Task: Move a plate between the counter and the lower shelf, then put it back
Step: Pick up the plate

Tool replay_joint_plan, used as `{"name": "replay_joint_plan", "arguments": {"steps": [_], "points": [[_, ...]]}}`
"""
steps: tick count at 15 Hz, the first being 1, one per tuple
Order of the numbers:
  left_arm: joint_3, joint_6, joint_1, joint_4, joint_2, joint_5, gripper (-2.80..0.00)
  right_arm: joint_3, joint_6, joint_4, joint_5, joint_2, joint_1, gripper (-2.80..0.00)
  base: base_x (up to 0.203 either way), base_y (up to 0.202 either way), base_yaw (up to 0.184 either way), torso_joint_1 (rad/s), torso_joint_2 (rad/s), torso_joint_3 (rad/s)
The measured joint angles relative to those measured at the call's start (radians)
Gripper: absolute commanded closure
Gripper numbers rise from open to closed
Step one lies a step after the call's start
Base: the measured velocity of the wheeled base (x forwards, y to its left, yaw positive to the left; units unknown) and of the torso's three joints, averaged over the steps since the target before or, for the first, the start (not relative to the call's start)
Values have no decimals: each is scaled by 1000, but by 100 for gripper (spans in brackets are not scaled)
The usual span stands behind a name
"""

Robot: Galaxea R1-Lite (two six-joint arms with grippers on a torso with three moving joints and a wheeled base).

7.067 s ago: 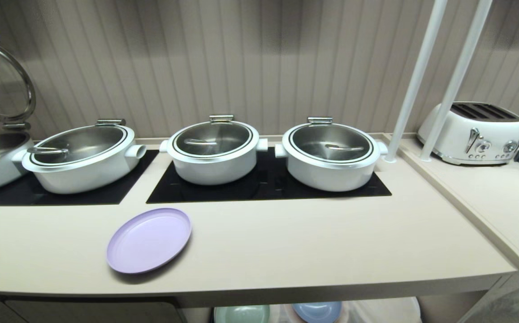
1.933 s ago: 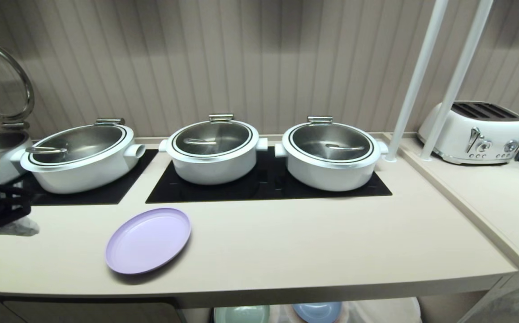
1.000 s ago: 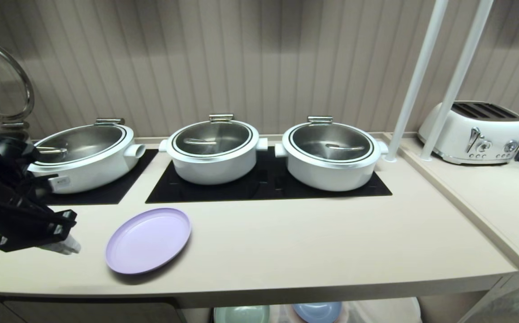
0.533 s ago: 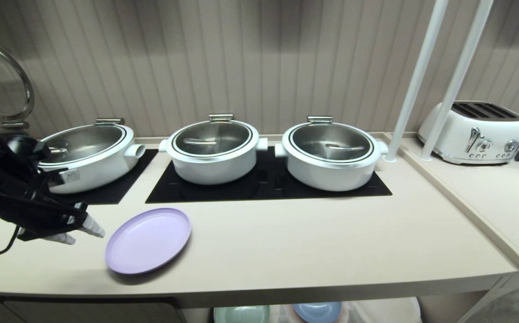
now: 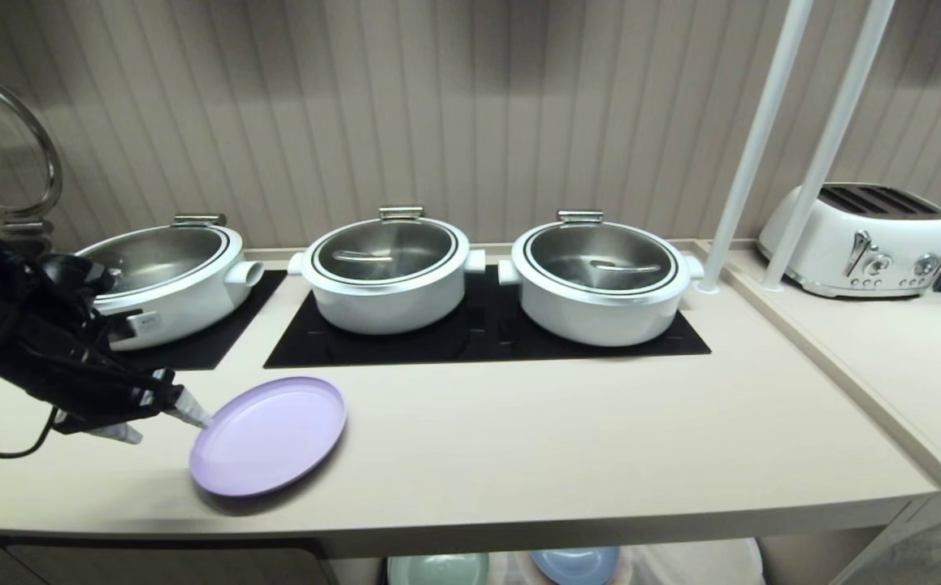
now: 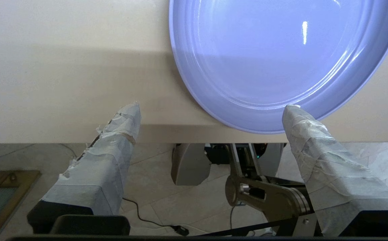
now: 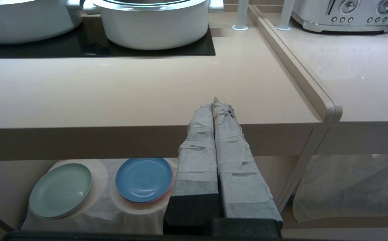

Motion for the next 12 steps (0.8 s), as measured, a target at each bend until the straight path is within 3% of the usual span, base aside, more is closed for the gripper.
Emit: {"name": "replay_joint_plan", "arguments": {"steps": [12], "points": [[4,-11,-51,-96,190,1,-280,0,0,0,0,0,0,0,0,0,0,0,0,0]]}}
